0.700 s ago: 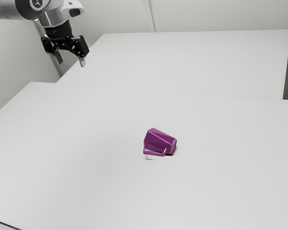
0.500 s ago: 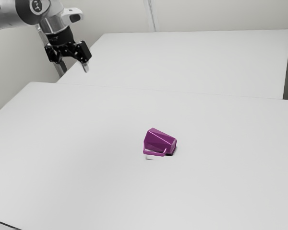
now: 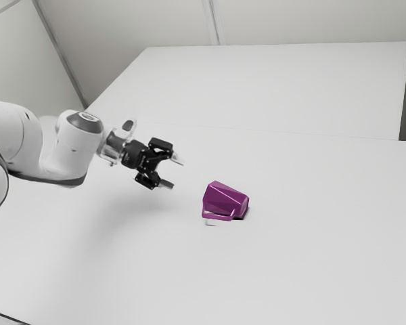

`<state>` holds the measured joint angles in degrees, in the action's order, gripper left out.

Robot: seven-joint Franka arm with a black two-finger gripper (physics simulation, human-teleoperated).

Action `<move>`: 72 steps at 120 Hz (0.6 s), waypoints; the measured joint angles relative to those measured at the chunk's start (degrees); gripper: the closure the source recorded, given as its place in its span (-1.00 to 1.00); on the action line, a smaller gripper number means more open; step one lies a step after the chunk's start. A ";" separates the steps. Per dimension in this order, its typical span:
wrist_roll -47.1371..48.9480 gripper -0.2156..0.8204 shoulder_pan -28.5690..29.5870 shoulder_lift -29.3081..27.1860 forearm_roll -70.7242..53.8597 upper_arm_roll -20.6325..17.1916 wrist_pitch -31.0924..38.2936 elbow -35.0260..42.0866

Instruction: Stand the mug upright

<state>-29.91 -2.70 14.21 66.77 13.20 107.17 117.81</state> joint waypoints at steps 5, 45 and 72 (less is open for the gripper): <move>-2.62 -0.58 -0.07 0.22 2.72 -0.19 0.05 0.69; -19.42 -0.58 -0.19 4.08 17.12 -3.79 -1.24 3.49; -26.53 -0.58 -0.20 5.44 19.89 -5.16 -1.60 3.50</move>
<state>-56.44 -2.91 19.65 86.65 8.04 105.57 121.31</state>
